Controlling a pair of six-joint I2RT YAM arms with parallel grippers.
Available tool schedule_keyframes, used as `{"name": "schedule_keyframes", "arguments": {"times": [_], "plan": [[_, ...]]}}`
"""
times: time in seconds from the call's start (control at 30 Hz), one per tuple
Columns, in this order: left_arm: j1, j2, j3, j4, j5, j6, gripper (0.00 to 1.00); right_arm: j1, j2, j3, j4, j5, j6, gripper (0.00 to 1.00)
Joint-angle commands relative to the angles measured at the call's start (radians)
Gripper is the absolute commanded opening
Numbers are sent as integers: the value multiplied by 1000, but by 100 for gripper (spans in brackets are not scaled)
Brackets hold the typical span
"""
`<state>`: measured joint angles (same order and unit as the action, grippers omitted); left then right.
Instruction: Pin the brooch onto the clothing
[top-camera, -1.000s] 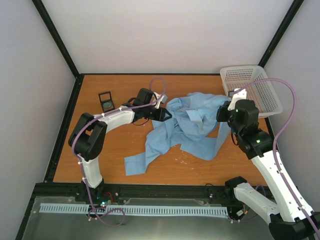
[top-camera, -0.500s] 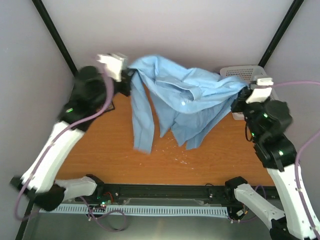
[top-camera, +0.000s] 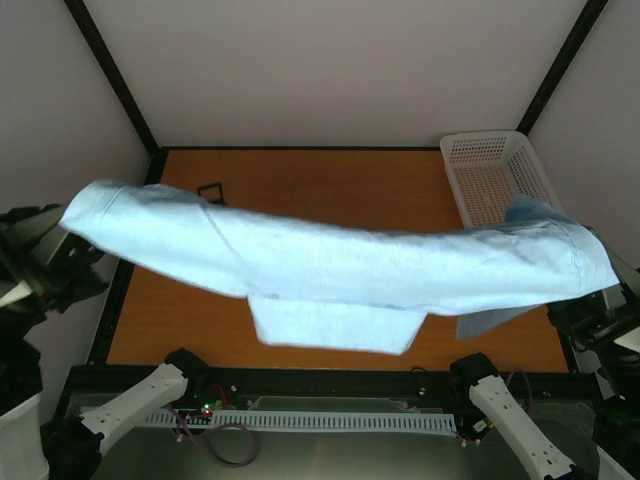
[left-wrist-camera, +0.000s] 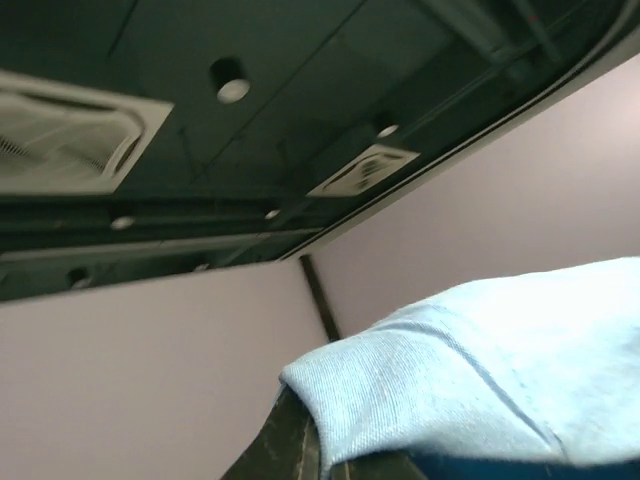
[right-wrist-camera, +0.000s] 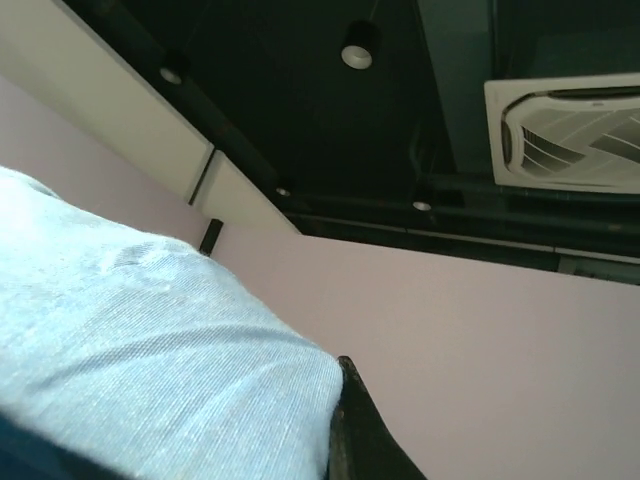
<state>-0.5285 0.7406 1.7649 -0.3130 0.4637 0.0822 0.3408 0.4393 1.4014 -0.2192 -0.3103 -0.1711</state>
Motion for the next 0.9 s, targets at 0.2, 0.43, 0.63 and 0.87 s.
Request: {"name": "schedule_keyframes", "arguments": {"times": [0.2,0.43,0.63,0.87], "plan": [[37,467,-143,-55,-896,-231,1,-3,434,-122,64,610,41,2],[259,987,-52,-217,-734,-420,38,-45,997,-195,109,806,-8,63],[269,1066,47,-373,-694,-332,100,-79,1169,-64,-285,711,185,97],[255,780,-309,-221,-294,-309,100,-79,1020,-209,-320,202,207,100]]}}
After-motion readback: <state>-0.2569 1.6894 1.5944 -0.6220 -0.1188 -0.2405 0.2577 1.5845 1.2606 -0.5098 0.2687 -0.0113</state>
